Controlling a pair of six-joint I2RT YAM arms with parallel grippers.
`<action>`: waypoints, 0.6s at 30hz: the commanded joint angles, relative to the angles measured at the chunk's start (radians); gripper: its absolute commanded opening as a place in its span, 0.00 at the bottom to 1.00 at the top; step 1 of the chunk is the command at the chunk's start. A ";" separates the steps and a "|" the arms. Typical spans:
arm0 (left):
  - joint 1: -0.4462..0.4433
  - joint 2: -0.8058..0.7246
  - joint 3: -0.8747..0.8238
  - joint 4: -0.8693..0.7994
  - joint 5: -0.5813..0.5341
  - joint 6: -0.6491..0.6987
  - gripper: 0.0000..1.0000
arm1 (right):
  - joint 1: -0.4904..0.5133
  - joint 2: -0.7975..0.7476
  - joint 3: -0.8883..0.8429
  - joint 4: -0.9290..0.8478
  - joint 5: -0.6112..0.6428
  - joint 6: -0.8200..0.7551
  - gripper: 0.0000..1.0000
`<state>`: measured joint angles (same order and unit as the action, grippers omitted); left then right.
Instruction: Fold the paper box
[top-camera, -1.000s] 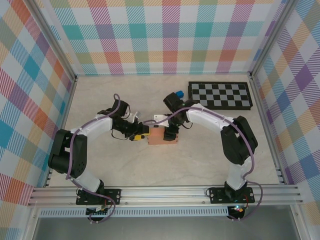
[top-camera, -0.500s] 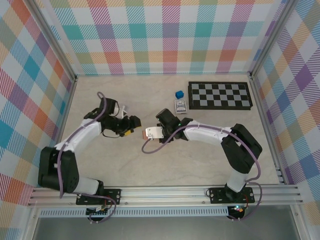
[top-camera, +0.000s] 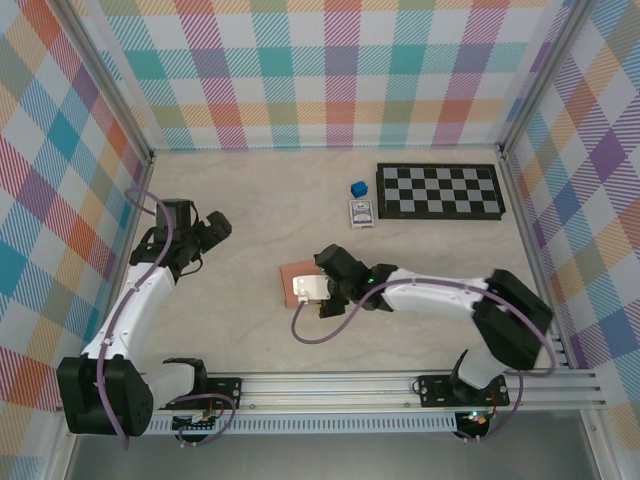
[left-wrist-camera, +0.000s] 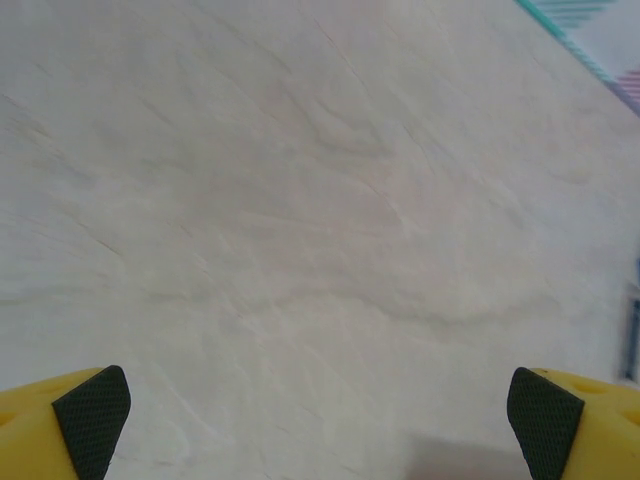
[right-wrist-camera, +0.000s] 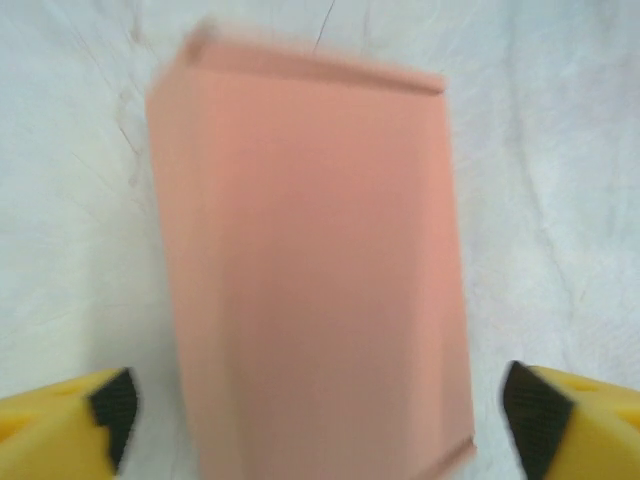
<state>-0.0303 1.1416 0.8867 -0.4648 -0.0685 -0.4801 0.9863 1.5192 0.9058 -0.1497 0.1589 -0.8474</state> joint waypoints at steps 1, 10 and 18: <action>0.008 0.027 0.023 0.017 -0.290 0.135 1.00 | -0.046 -0.182 -0.028 -0.046 -0.211 0.144 1.00; 0.012 0.070 -0.271 0.626 0.079 0.458 1.00 | -0.448 -0.560 -0.192 0.220 -0.248 0.534 1.00; 0.008 0.197 -0.420 1.017 0.154 0.528 1.00 | -0.815 -0.586 -0.479 0.504 0.018 0.901 1.00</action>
<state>-0.0284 1.3003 0.4896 0.3008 0.0238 -0.0029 0.2409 0.9234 0.5133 0.2085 0.0917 -0.1577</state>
